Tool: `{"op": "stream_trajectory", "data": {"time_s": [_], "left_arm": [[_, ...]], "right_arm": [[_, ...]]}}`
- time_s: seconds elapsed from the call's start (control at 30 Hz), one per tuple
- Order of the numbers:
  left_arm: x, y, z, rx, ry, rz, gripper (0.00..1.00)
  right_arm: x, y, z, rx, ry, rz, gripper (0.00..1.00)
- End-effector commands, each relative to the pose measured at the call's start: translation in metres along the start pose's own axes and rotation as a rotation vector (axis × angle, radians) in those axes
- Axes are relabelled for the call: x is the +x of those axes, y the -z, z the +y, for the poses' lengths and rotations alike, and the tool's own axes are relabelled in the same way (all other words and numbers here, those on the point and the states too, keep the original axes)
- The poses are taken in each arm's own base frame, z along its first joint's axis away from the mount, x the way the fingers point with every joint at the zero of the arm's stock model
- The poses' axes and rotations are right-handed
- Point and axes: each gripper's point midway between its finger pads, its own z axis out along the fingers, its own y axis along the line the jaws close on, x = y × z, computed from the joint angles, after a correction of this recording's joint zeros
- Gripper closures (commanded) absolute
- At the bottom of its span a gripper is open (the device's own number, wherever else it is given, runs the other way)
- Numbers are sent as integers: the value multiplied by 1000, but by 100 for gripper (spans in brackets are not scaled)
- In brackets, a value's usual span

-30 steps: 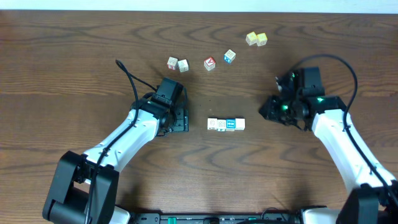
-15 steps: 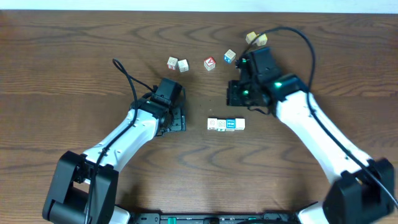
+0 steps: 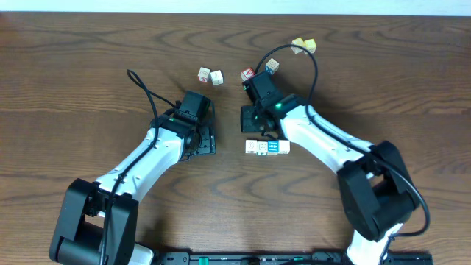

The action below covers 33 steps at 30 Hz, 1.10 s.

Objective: Lift 4 blocks

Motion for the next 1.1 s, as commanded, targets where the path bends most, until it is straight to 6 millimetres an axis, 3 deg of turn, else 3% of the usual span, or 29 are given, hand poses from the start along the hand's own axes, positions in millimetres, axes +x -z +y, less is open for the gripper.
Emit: {"op": "stream_trajectory", "data": {"time_s": [0.0, 0.47, 1.07], "left_arm": [[3, -2, 4, -17, 14, 5, 21], [3, -2, 4, -17, 14, 5, 21], [3, -2, 4, -17, 14, 5, 21]], "right_arm": [[-2, -11, -8, 70, -20, -18, 99], [18, -13, -22, 125, -57, 58, 99], [21, -13, -12, 104, -54, 62, 99]]}}
